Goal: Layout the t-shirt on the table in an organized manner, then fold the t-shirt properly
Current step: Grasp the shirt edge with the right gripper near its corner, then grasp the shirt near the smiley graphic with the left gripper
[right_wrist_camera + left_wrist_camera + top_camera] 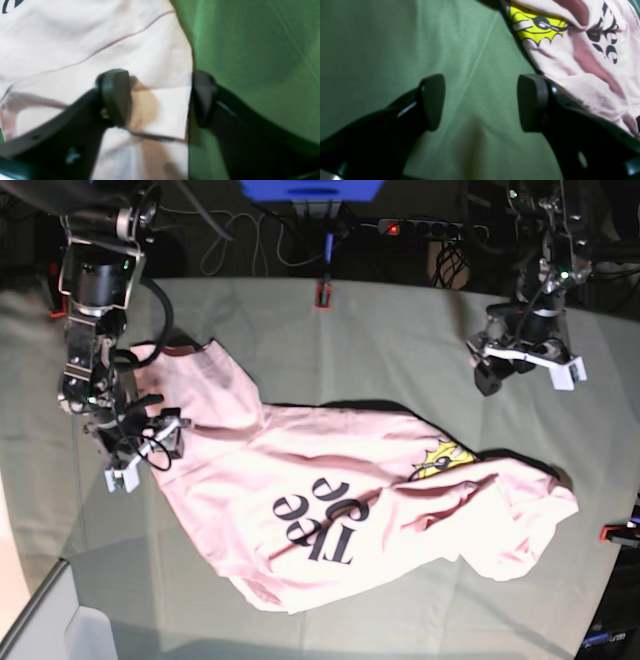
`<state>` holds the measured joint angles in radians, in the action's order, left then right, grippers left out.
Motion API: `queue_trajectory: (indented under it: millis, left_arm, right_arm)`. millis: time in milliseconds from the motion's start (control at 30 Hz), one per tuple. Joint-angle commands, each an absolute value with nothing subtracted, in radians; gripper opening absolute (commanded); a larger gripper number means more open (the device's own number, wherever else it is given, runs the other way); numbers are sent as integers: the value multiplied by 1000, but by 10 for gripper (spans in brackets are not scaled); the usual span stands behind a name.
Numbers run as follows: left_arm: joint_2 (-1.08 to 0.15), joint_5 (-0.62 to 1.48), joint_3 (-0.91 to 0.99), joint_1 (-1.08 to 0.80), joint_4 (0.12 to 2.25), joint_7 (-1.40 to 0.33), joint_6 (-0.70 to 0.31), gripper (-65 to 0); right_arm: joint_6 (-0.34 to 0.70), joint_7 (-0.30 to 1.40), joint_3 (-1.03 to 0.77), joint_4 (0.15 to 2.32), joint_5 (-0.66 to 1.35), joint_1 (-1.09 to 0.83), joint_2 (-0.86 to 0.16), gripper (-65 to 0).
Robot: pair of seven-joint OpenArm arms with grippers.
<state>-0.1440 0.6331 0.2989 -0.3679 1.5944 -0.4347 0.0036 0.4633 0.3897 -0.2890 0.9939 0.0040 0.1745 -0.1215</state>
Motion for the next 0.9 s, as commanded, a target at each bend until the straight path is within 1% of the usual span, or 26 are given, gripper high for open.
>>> queue_trajectory:
  millis: [0,33,133,267,400,500,633,767,867]
  left_arm:
    - [-153,636,305,-354,1601,-410,1,-212]
    - [-153,636,305,-344,1596,-410,2,-212]
    - [-160,636,305,-312,1592,-410,2,-212]
    - [-162,636,305,-245,1600,-410,5,-212]
    - [-159,634,320,-139,1563,-414,7,-212]
    - [-154,634,331,-42,1466,-415,7,-212]
    - [-153,634,325,74,1305,-414,7,-212]
    - [-140,634,321,171,1162,-412,5,-212]
    - [-130,634,277,226,1095,-410,2,-212]
  right_arm:
    - [466,437,-288,997,2,170,-125,-394]
    - [466,437,-288,997,2,162,-125,-449]
    - [466,438,-286,997,2,142,-124,-650]
    - [467,438,-291,1029,4,91,-124,-650]
    - [467,437,-292,1165,5,-10,-125,-650]
    - [467,437,-292,1305,5,-94,-122,-650]
    - [467,441,-291,1437,5,-191,-119,-650]
    - [467,441,-292,1492,5,-243,-102,-650]
    - [467,441,-292,1494,5,-263,-101,-650]
